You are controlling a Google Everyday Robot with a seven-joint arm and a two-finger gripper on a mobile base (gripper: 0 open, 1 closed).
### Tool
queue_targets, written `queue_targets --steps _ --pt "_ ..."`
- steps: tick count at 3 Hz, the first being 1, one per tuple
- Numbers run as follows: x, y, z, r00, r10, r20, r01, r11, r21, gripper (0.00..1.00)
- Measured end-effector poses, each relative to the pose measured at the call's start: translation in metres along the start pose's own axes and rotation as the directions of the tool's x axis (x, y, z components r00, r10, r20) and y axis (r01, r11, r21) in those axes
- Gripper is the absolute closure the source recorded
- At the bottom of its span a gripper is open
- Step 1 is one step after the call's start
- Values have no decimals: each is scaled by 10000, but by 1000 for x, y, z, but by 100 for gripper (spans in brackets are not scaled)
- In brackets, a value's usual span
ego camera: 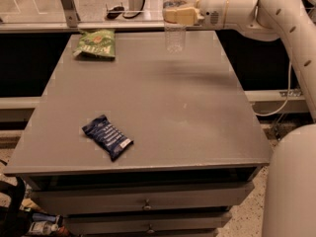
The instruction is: Move water bottle near green jalapeno chip bag
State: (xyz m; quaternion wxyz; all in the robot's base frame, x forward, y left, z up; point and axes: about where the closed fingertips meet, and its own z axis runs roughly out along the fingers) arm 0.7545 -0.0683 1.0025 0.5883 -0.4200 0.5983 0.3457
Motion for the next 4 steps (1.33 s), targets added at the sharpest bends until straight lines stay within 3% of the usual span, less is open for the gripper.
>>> queue_targets --steps 1,2,3,4 --pt "-3 -11 42 9983 -579 46 580 9975 -404 100" --pt "-4 -9 78 9984 -484 293 506 9955 -798 100" --pt "-1 -3 103 9983 12 589 43 9957 -929 100" --pt "12 7 124 9954 502 820 -442 9963 -732 100"
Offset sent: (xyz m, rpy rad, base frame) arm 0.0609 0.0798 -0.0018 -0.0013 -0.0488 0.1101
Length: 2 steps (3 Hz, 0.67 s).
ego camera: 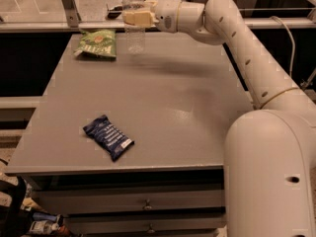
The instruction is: Move water bottle near green jalapeno chip bag
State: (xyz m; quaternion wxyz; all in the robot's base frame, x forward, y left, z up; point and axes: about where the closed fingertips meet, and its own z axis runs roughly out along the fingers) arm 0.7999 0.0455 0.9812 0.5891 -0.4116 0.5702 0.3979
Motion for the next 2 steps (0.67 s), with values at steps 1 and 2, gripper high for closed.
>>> queue_targets --steps 1,2 --pt "24 7 6 9996 286 -34 -285 9990 342 100" --pt "24 7 6 9996 287 -34 -285 9990 340 100"
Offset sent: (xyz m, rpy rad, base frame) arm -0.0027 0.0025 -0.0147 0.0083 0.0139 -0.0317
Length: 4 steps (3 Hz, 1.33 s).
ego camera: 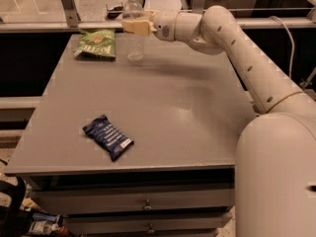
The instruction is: Move water bottle near green jalapeno chip bag
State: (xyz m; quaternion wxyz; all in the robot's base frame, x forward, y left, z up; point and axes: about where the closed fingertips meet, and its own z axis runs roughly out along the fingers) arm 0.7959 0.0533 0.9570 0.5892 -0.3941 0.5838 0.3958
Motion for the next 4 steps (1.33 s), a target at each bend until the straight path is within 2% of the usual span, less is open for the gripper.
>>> queue_targets --steps 2,4 --pt "12 -1 13 9993 52 -361 -49 10000 79 100" --pt "23 -4 24 9990 151 -411 -139 9995 300 100"
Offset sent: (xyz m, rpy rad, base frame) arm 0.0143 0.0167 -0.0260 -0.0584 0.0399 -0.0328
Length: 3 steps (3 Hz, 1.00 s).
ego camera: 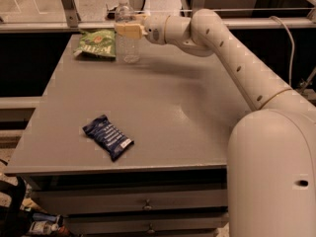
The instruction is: Move water bottle near green jalapeno chip bag
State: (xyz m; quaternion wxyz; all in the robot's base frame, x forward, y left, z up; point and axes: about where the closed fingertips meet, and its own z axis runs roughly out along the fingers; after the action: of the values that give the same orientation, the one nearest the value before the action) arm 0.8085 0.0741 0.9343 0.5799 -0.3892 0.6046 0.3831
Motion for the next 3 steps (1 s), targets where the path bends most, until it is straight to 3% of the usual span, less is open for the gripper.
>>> queue_targets --steps 1,3 --pt "-1 0 0 10000 0 0 0 10000 0 82" --pt "-1 0 0 10000 1 0 -1 10000 -4 27"
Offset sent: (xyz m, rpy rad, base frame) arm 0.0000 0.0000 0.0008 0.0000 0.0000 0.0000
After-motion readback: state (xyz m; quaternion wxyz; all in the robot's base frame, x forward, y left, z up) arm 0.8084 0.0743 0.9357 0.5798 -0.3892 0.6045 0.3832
